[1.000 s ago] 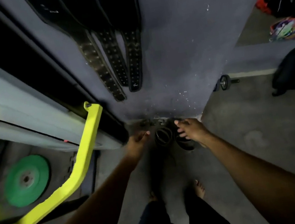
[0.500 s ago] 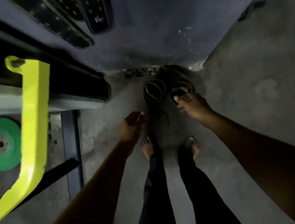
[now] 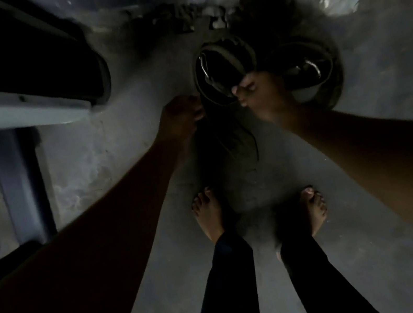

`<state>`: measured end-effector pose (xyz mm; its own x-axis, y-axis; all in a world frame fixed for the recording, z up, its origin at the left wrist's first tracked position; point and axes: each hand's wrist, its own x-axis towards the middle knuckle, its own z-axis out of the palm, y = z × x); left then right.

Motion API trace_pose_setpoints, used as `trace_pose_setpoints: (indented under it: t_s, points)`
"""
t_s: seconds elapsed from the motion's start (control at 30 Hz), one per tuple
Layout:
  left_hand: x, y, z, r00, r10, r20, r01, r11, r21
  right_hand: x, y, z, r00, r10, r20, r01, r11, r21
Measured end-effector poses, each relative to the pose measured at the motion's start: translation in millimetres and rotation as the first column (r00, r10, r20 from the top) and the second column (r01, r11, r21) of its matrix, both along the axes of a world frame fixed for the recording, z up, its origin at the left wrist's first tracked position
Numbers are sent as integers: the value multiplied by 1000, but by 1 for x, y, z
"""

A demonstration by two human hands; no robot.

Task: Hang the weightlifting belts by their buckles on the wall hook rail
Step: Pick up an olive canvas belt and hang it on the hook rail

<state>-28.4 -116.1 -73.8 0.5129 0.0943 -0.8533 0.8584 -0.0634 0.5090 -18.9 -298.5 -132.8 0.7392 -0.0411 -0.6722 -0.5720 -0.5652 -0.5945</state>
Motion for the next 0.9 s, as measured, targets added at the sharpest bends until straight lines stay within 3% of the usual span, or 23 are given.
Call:
trace_pose_setpoints:
  t_s: [0.07, 0.13, 0.27, 0.4, 0.53, 0.63, 0.73, 0.9]
  points:
    - [2, 1, -22, 1000, -19, -14, 19, 999, -31, 13, 9, -20, 995, 54, 84, -47, 996, -79]
    - [0, 5, -39, 999, -26, -24, 25, 999, -41, 23, 22, -42, 969, 217, 121, -191, 962, -195]
    - [-12, 19, -55, 998, -47, -29, 46, 999, -25, 30, 44, -67, 850, 527, 3, -478, 772, -420]
    - [-24, 35, -35, 997, 32, -69, -34, 999, -30, 26, 43, -46, 812, 583, -35, -513, 683, -520]
    - [-30, 33, 11, 994, 60, -93, -62, 998, -16, -4, 21, 11, 822, 570, -3, -500, 719, -483]
    - [-35, 17, 55, 999, -13, -50, 10, 999, -52, -31, 8, 73, 805, 592, 22, -518, 721, -460]
    - [-37, -3, 101, 999, -34, 12, 35, 999, -26, -58, 11, 142, 727, 665, 172, -449, 649, -614]
    - [-40, -21, 199, 996, -47, 72, 48, 999, -9, -93, 6, 251, 702, 583, 410, -291, 760, -581]
